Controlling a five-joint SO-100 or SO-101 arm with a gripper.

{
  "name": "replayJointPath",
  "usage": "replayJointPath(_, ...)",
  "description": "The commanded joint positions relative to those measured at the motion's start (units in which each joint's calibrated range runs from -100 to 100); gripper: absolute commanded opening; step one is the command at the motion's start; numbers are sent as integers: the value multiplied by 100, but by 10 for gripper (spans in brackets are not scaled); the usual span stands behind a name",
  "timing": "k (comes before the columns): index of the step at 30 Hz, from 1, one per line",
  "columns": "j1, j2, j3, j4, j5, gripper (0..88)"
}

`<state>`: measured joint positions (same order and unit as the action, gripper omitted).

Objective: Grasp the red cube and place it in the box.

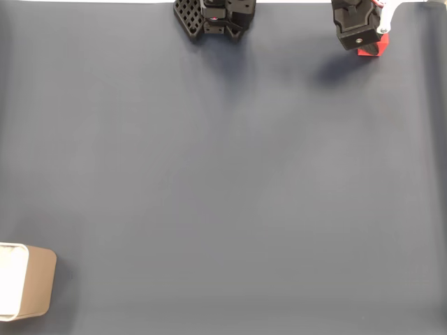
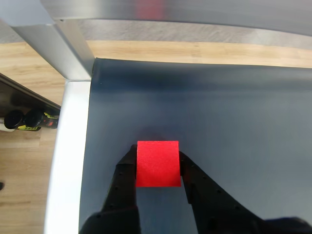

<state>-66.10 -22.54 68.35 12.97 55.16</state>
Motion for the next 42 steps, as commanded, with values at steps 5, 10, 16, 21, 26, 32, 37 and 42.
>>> replayJointPath(5, 232, -589, -914, 1064, -147, 0)
replayJointPath(10, 821, -901, -1452, 1629, -59, 0)
replayJointPath(16, 1645, -1083, -1881, 1867, 147, 0)
replayJointPath(21, 2235, -1213, -2255, 2203, 190, 0)
replayJointPath(26, 2767, -1334, -2620, 2400, 190, 0)
replayJointPath(32, 3371, -1386, -3140, 2638, 98, 0)
replayJointPath(37, 3890, -1247, -3551, 2646, 10, 0)
replayJointPath(42, 4436, -987, -4135, 2777, -103, 0)
